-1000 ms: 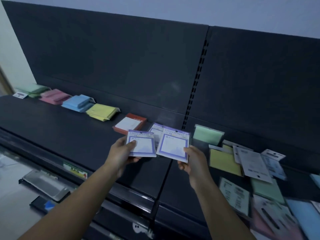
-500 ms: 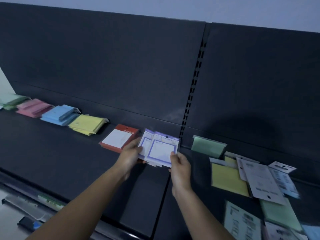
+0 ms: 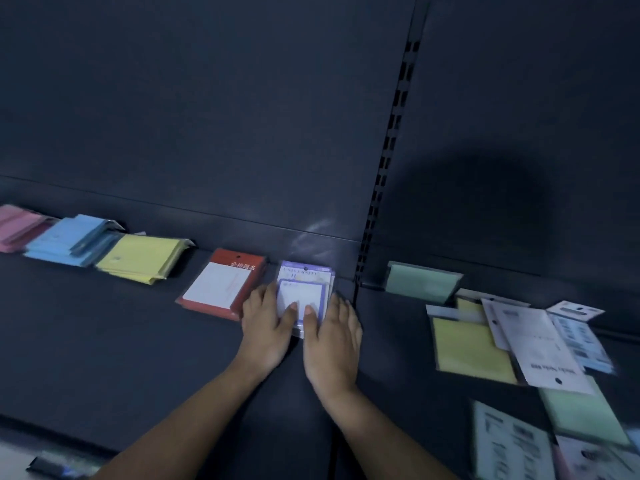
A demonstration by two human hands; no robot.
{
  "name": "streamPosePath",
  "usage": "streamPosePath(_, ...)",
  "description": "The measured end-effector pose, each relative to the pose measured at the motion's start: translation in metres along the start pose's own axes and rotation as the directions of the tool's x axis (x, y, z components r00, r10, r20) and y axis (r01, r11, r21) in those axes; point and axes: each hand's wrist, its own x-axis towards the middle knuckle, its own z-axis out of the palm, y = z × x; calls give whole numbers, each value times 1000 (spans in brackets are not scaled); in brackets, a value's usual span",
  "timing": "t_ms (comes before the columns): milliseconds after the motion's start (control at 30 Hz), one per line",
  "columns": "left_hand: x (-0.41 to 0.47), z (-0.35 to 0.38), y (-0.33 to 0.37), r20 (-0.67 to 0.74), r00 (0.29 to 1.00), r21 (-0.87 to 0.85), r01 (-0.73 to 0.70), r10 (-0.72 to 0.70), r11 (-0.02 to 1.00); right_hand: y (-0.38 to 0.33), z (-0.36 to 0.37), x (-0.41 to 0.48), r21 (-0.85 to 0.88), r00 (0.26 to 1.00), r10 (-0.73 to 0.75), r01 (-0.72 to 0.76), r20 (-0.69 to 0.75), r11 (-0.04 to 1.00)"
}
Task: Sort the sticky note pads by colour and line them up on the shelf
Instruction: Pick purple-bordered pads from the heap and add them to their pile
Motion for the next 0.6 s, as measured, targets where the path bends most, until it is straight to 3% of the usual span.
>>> streamPosePath(67,-2,2,-3,-16,996,-43,-90,89,995,-2,1,-1,13,1000,-11,11,19,1000)
streamPosePath(200,0,0,-6,-60,994,-155,-99,91,983,-4,3,1,-9,997,-38,38,64,999)
streamPosePath(400,4,1,-9,-22,995,-104,-96,94,990,-6,3,2,-2,998,-50,50,46,999)
streamPosePath(500,6,-2,-8,-4,994,-149,-110,110,983,-11,0,-1,69,999,-49,48,2,996)
streamPosePath(600,3,-5,-5,-22,988,-30,-150,150,988,-12,-8,-11,242,999,-8,19,-47,970)
